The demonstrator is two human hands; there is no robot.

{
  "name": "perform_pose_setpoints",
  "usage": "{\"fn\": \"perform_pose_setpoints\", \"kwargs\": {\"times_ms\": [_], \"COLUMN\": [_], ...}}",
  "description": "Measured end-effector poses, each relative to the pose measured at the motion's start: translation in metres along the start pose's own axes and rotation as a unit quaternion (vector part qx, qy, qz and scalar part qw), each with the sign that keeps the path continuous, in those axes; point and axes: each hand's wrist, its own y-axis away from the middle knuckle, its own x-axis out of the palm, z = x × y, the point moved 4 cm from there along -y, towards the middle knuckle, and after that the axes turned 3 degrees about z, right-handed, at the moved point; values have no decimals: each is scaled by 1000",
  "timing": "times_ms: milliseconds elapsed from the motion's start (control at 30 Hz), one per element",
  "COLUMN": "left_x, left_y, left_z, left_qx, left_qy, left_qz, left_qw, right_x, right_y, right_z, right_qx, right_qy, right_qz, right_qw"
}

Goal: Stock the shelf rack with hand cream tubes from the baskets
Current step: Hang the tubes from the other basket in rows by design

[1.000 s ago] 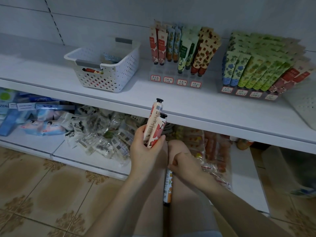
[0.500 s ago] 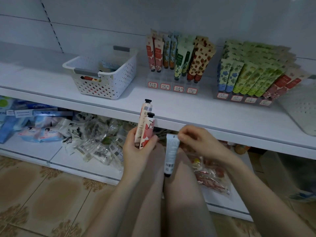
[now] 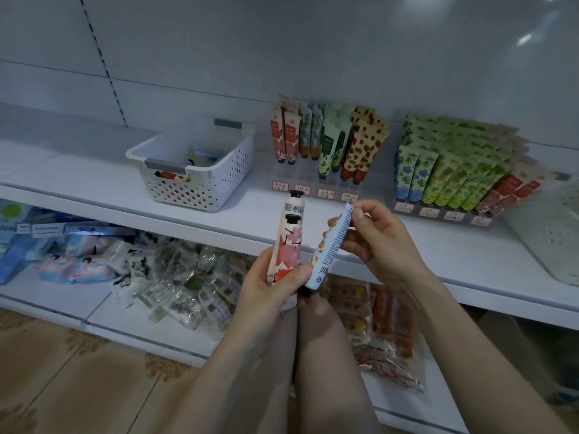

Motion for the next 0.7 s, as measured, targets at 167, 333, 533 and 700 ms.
{"fn": "perform_pose_setpoints", "kwargs": {"times_ms": [167, 333, 533, 700], "left_x": [5, 8, -3, -17], "left_y": [0, -7, -31, -62], "left_z": [-12, -18, -20, -35], "left_qx": [86, 140, 135, 129], "left_qy": [-95, -134, -133, -122], "left_qz": [-59, -79, -108, -121], "left_qw": [990, 978, 976, 977], "right_x": [2, 8, 1, -5], "right_y": [-6, -12, -36, -68], "right_z": [-1, 6, 23, 57], "right_qx": [41, 43, 44, -17], "right_qy": [15, 85, 196, 293], "right_qz": [-29, -32, -50, -60], "right_qw": [999, 995, 978, 954]}}
